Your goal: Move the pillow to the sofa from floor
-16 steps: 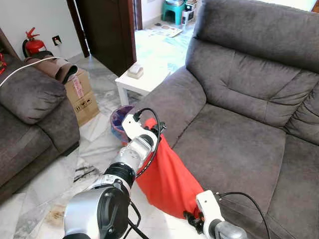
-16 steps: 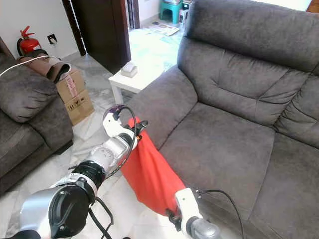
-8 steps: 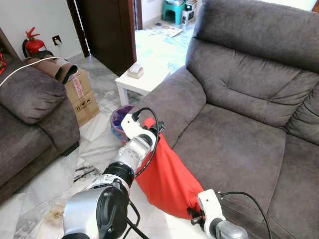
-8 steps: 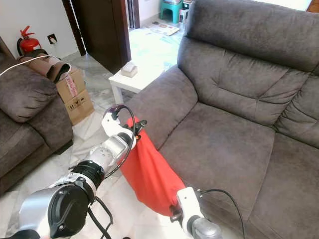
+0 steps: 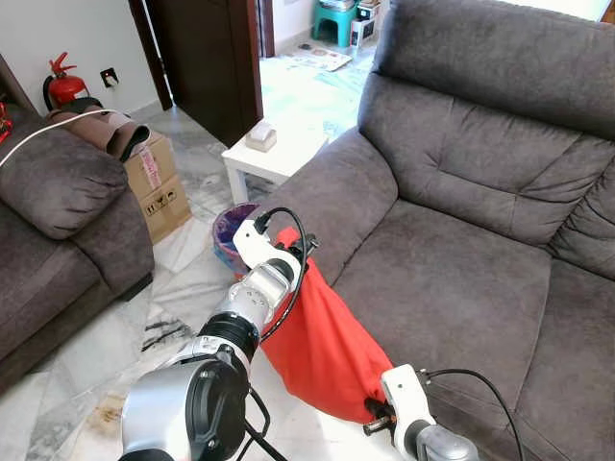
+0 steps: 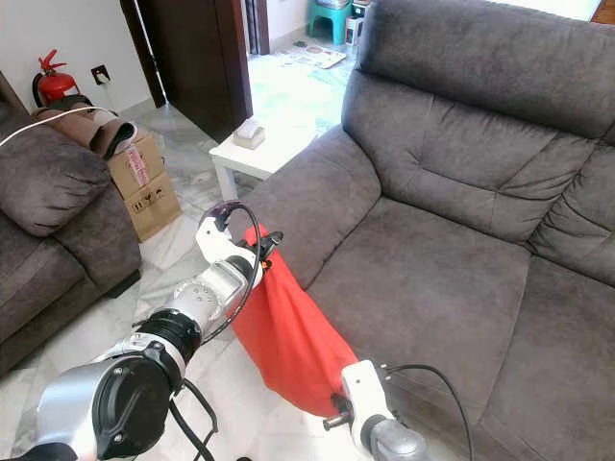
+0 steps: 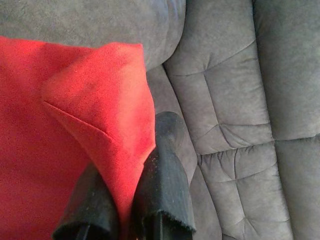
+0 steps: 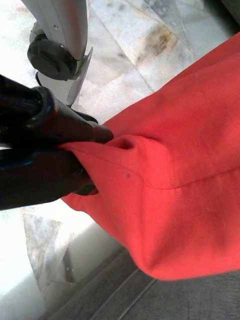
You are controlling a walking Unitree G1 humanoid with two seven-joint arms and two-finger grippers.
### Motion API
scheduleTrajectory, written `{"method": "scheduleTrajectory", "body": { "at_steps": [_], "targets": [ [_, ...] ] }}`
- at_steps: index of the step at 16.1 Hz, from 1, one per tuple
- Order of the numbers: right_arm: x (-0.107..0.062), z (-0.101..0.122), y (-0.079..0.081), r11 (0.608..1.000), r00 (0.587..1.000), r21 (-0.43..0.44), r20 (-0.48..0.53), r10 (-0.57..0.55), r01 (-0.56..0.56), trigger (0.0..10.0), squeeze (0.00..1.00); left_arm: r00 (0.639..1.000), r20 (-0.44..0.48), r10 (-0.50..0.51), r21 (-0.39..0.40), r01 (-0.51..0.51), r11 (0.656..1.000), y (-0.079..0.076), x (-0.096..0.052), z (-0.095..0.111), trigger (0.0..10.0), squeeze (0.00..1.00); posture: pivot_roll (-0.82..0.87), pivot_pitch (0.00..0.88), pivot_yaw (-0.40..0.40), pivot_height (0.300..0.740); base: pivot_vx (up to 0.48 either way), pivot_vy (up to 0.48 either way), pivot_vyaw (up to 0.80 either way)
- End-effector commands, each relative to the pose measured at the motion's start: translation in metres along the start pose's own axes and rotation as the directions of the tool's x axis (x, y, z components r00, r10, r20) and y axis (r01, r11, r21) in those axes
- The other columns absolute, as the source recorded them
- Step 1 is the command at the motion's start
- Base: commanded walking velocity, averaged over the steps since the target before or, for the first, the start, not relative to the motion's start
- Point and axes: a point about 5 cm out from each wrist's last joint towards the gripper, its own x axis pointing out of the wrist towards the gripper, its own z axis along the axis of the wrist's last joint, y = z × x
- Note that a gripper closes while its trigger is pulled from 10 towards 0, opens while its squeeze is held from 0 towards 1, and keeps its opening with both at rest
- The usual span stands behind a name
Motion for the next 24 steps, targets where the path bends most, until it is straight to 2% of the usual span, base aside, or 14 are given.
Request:
{"method": "scheduleTrajectory", "body": {
  "at_steps": [1, 9, 10, 11, 12, 14, 16, 18, 19, 20, 21, 22, 23, 24],
  "targets": [
    [0.0, 0.005, -0.002, 1.0, 1.0, 0.005, 0.021, -0.002, 0.002, 0.0, 0.0, 0.993, 0.056, -0.108, 0.007, 0.108, 0.994, -0.025, 0.002, 0.017, 10.0, 0.0, 0.06, 0.122, 0.028, 0.74, 0.0, 0.0, 0.0],
    [0.001, 0.008, -0.005, 1.0, 1.0, 0.008, 0.021, -0.008, 0.008, 0.0, 0.0, 0.995, 0.033, -0.097, 0.025, 0.096, 0.995, -0.015, 0.001, 0.012, 10.0, 0.0, 0.06, 0.106, 0.014, 0.74, 0.0, 0.0, 0.0],
    [0.001, 0.009, -0.007, 1.0, 1.0, 0.008, 0.018, -0.017, 0.017, 0.0, 0.0, 0.995, 0.001, -0.099, 0.063, 0.099, 0.993, -0.013, 0.0, 0.009, 10.0, 0.0, 0.07, 0.105, 0.013, 0.74, 0.0, 0.0, 0.0],
    [0.001, 0.01, -0.01, 0.999, 0.999, 0.01, 0.02, -0.031, 0.031, 0.0, 0.0, 0.993, -0.06, -0.097, 0.204, 0.107, 0.973, -0.008, -0.001, 0.002, 10.0, 0.0, 0.07, 0.099, 0.011, 0.74, 0.0, 0.0, 0.0],
    [0.0, 0.011, -0.014, 0.998, 0.998, 0.014, 0.023, -0.054, 0.054, 0.0, 0.0, 0.987, -0.13, -0.091, 0.365, 0.133, 0.922, -0.001, -0.004, -0.004, 10.0, 0.0, 0.07, 0.097, 0.012, 0.74, 0.0, 0.0, 0.0],
    [-0.001, 0.012, -0.024, 0.994, 0.994, 0.032, 0.023, -0.105, 0.105, 0.0, 0.0, 0.964, -0.239, -0.112, 0.51, 0.223, 0.831, 0.014, -0.013, -0.006, 10.0, 0.0, 0.08, 0.097, 0.01, 0.74, 0.0, 0.0, 0.0],
    [-0.002, 0.011, -0.028, 0.99, 0.99, 0.05, 0.023, -0.137, 0.136, 0.0, 0.0, 0.961, -0.265, -0.075, 0.647, 0.235, 0.725, 0.028, -0.022, 0.0, 10.0, 0.0, 0.08, 0.101, 0.009, 0.74, 0.0, 0.0, 0.0],
    [-0.004, 0.012, -0.038, 0.975, 0.978, 0.093, 0.036, -0.207, 0.203, 0.0, 0.0, 0.974, -0.228, 0.014, 0.861, 0.195, 0.469, 0.055, -0.036, 0.01, 10.0, 0.0, 0.09, 0.105, 0.007, 0.74, 0.0, 0.0, 0.0],
    [-0.006, 0.014, -0.044, 0.961, 0.966, 0.127, 0.045, -0.255, 0.247, 0.0, 0.0, 0.975, -0.21, 0.067, 0.94, 0.183, 0.286, 0.071, -0.046, 0.014, 10.0, 0.0, 0.09, 0.106, 0.007, 0.74, 0.0, 0.0, 0.0],
    [-0.009, 0.016, -0.052, 0.935, 0.947, 0.192, 0.066, -0.315, 0.298, 0.0, 0.0, 0.986, -0.13, 0.107, 0.96, 0.098, 0.261, 0.094, -0.058, 0.023, 10.0, 0.0, 0.09, 0.107, 0.007, 0.74, 0.0, 0.0, 0.0],
    [-0.013, 0.021, -0.059, 0.907, 0.926, 0.28, 0.121, -0.357, 0.313, 0.0, 0.0, 0.994, 0.025, 0.107, 0.941, -0.06, 0.333, 0.113, -0.072, 0.039, 10.0, 0.0, 0.1, 0.108, 0.008, 0.74, 0.0, 0.0, 0.0],
    [-0.014, 0.022, -0.061, 0.895, 0.915, 0.311, 0.142, -0.377, 0.32, 0.0, 0.0, 0.991, 0.078, 0.113, 0.942, -0.111, 0.317, 0.12, -0.078, 0.044, 10.0, 0.0, 0.1, 0.106, 0.008, 0.74, 0.0, 0.0, 0.0],
    [-0.016, 0.022, -0.065, 0.874, 0.899, 0.349, 0.153, -0.409, 0.338, 0.0, 0.0, 0.986, 0.117, 0.117, 0.923, -0.152, 0.355, 0.125, -0.083, 0.046, 10.0, 0.0, 0.1, 0.104, 0.008, 0.74, 0.0, 0.0, 0.0],
    [-0.018, 0.019, -0.068, 0.848, 0.883, 0.392, 0.154, -0.443, 0.357, 0.0, 0.0, 0.983, 0.141, 0.117, 0.914, -0.175, 0.366, 0.13, -0.088, 0.045, 10.0, 0.0, 0.1, 0.103, 0.007, 0.74, 0.0, 0.0, 0.0]
  ]
}}
